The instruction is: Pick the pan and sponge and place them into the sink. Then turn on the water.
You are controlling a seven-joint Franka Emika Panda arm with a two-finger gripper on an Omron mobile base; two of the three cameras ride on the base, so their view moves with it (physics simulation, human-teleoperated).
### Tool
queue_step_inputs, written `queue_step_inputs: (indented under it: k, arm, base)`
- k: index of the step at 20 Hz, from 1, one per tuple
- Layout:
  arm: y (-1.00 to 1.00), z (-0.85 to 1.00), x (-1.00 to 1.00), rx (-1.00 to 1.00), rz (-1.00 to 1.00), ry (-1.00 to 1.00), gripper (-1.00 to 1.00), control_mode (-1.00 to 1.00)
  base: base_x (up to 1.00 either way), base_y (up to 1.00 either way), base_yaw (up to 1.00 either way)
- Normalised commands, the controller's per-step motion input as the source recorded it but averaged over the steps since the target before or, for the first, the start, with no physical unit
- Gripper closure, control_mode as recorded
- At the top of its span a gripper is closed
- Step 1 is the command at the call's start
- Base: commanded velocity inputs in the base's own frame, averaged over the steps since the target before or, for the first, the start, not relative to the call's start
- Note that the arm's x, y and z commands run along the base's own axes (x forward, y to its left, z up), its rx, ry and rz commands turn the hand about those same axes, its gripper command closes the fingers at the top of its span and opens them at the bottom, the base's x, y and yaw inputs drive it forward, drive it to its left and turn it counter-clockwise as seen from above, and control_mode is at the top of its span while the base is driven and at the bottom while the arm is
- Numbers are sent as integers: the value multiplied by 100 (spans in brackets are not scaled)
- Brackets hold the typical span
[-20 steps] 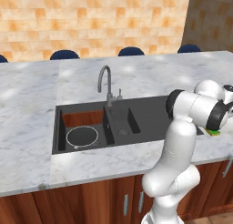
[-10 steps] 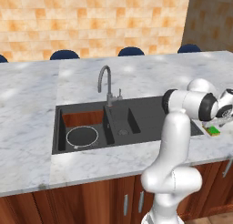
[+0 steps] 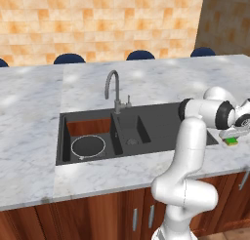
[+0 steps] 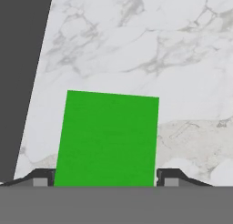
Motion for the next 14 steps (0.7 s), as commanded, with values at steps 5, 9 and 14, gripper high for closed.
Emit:
queue_step_inputs:
  k: [5,9,14]
  arm:
    - [5,-51,38,5,5,1,-100,-100]
    - [9,-50,21,4,3,0,100,-100]
    - [3,-12,1,8,0,-1,100,-100]
  base:
    - [0,0,0]
    - [0,0,0]
    - [0,0,0]
